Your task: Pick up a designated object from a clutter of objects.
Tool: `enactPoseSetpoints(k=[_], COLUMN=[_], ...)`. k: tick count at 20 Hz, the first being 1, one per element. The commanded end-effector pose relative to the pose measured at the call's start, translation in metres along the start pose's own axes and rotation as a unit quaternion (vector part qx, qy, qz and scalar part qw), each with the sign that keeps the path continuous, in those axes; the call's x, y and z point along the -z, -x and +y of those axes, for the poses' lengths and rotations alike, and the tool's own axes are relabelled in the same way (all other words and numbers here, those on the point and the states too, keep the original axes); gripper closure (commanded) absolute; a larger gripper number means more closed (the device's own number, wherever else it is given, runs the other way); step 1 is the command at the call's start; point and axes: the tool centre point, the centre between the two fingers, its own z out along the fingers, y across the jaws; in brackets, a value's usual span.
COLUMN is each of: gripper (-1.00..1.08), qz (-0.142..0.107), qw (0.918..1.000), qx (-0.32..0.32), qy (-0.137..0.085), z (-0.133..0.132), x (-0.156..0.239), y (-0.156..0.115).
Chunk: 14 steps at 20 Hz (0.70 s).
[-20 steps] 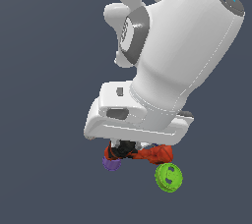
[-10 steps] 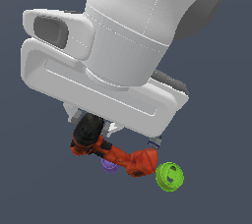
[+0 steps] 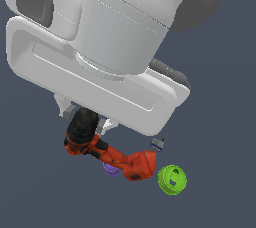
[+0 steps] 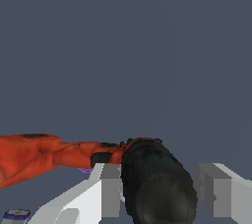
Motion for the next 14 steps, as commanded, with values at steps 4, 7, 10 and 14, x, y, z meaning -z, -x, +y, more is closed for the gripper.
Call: enactPoseSetpoints(k=[4, 7, 10, 14], gripper=[1.08, 1.08, 1.08, 1.08], qz=[0.0, 0.0, 0.0, 0.0], qw=[1.0, 1.0, 1.0, 1.0], qx=[0.0, 0.0, 0.0, 0.0], qy=[0.0, 0.0, 0.0, 0.0], z=[0.0, 0.0, 0.001, 0.002], x=[0.002, 0.006, 0.014, 0.031], y=[0.001, 0.004, 0.01, 0.022])
